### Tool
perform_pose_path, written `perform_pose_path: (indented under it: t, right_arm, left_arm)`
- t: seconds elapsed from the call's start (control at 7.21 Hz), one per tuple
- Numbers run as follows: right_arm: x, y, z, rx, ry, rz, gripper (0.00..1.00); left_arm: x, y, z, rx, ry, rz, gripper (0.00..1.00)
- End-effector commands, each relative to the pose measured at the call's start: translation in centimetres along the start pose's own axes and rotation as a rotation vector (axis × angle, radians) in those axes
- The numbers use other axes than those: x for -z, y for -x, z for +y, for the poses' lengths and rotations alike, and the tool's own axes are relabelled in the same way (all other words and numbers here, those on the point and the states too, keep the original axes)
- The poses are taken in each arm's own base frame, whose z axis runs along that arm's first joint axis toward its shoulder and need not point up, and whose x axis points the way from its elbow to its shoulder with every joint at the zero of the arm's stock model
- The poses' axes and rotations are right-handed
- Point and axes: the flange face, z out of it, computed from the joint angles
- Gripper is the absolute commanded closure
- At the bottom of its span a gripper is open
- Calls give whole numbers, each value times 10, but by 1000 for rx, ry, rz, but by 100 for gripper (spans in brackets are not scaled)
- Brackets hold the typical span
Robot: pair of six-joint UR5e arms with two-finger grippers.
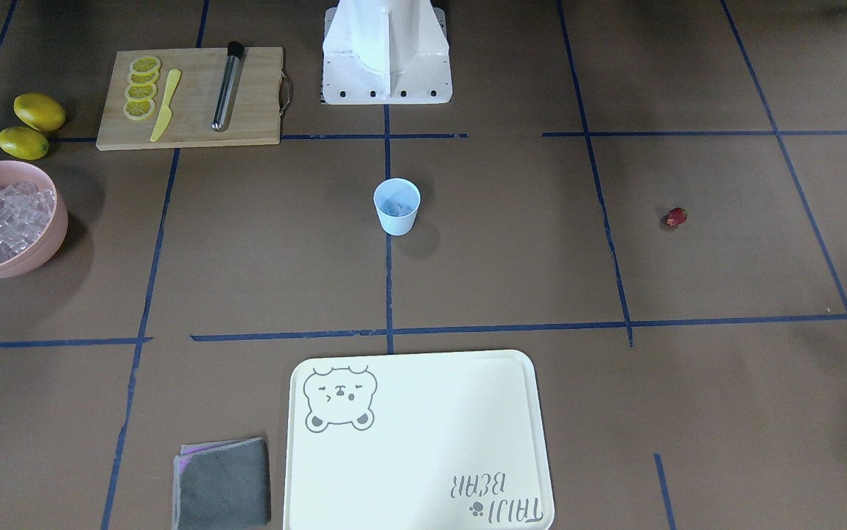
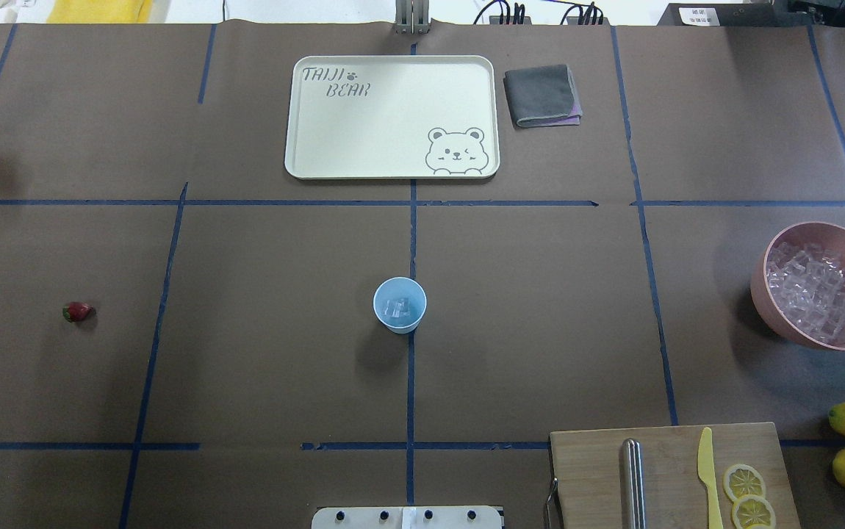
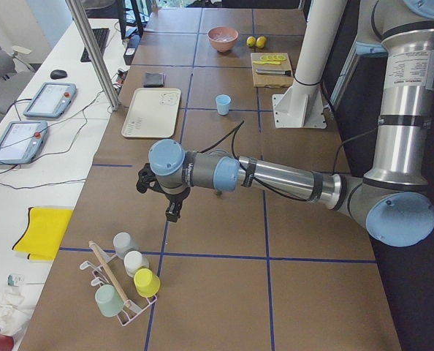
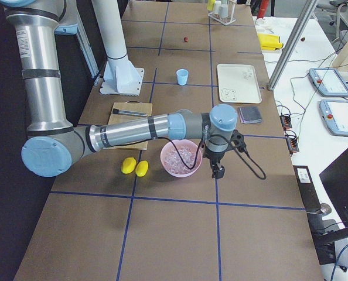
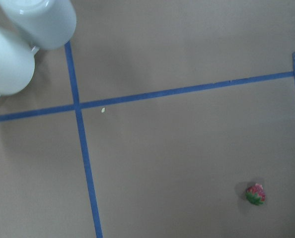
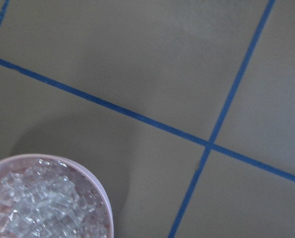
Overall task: Put ice and strawberries in cup
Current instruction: 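Withdraw the right gripper back beside the pink bowl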
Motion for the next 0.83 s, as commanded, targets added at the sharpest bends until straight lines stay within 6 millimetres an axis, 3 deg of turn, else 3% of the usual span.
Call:
perform_pose_path:
  t: [0.0,0.28,0.42,0.69]
  right_arm:
    - [-9,-50,86,-139,12,-9,1]
    - [-19,-63,117,-192,30,-17,1]
    - [-14,-62,118,-201,20,-13,1]
    - [-8,-58,114,-201,8,-7,1]
  left_arm:
    - [11,-16,-11,-69,-44,-12,0]
    - [-15,-41,-19,-57,-8,-1,0]
    - [-22,-70,-33,-6,-11,-55,0]
    - [-58,-143,-21,151,0,-124,0]
